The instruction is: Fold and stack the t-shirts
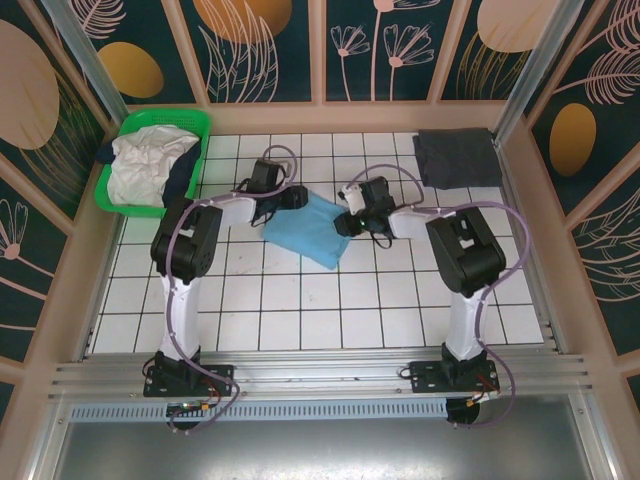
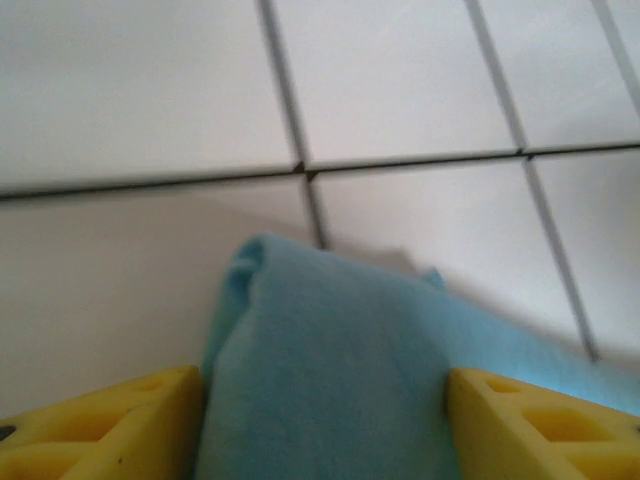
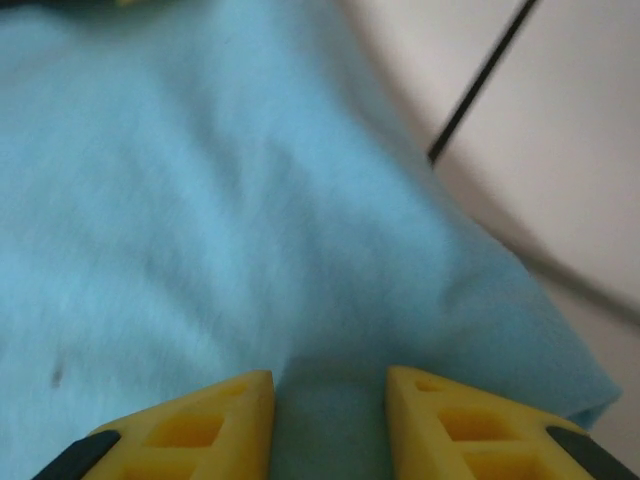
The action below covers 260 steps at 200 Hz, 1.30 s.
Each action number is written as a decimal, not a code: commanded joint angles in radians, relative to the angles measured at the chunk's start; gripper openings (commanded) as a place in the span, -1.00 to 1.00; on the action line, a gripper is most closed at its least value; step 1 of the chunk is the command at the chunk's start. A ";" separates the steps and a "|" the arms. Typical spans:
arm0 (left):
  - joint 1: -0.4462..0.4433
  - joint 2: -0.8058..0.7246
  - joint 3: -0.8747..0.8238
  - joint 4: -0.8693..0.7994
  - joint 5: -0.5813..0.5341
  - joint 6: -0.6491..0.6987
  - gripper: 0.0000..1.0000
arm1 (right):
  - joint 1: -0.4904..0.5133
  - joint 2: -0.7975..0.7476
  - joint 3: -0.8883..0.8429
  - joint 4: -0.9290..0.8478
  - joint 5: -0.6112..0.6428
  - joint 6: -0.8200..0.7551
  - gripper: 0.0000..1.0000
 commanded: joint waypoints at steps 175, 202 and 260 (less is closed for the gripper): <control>-0.045 -0.553 -0.762 0.386 -0.111 -0.321 0.17 | -0.008 -0.162 -0.184 0.030 -0.033 0.366 -0.20; -0.049 -0.467 -0.718 0.419 -0.061 -0.334 0.18 | -0.005 -0.217 -0.279 0.031 0.002 0.397 -0.18; -0.048 -0.233 -0.395 0.316 0.032 -0.236 0.04 | 0.031 -0.466 -0.488 0.046 -0.018 0.487 0.09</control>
